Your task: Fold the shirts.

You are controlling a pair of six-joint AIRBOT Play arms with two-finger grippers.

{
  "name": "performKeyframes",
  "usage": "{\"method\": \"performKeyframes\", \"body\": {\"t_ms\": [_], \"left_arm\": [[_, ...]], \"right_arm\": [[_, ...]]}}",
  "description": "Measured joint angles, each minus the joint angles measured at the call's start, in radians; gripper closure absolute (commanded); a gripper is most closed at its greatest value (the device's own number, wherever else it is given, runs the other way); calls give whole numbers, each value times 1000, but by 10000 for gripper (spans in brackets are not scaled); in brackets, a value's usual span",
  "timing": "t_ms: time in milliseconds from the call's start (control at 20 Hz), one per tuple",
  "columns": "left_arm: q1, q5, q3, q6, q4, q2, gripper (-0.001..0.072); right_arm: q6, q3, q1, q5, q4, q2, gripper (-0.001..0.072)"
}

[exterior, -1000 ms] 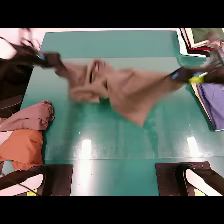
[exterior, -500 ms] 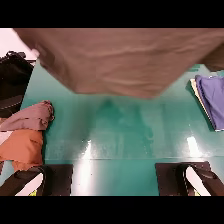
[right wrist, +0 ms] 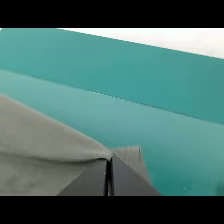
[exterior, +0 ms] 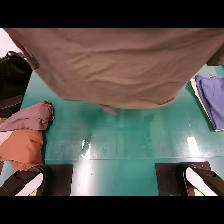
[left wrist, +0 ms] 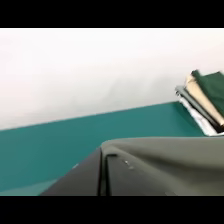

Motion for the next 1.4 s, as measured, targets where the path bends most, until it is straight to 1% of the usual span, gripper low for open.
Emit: {"method": "performKeyframes", "body": {"t_ms": [200, 350, 500, 600, 750, 800, 850, 900, 950, 1100, 1250, 1400], "left_arm": [[0, -3, 74, 29, -48, 11, 680], [0, -1, 59, 53, -73, -31, 680], [0, -14, -8, 63, -82, -141, 680], [0, -43, -62, 64, -86, -256, 679], [0, -68, -116, 66, -92, -451, 675], [0, -74, -126, 66, -91, -507, 472], [0, -73, -132, 64, -91, -553, 150], [0, -69, -137, 61, -92, -592, 139], [0, -67, -139, 52, -88, -621, 165], [6, -81, -131, 27, -35, -647, 165], [40, -158, -153, -2, 27, -623, 165], [64, -218, -288, -15, 52, -559, 165]], "right_arm": [[70, 80, 55, 105, -122, -8, 697], [136, 56, 106, 138, -206, -25, 698], [193, -42, 177, 148, -290, -96, 697], [213, -125, 223, 149, -339, -180, 697], [227, -212, 259, 85, -373, -320, 691], [230, -220, 262, 51, -380, -365, 601], [234, -214, 262, 20, -383, -409, 413], [234, -196, 254, 1, -379, -451, 368], [235, -168, 240, -9, -366, -486, 367], [233, -79, 173, 10, -289, -563, 368], [200, -75, 109, 65, -223, -558, 369], [164, -164, 84, 80, -188, -487, 369]]}}
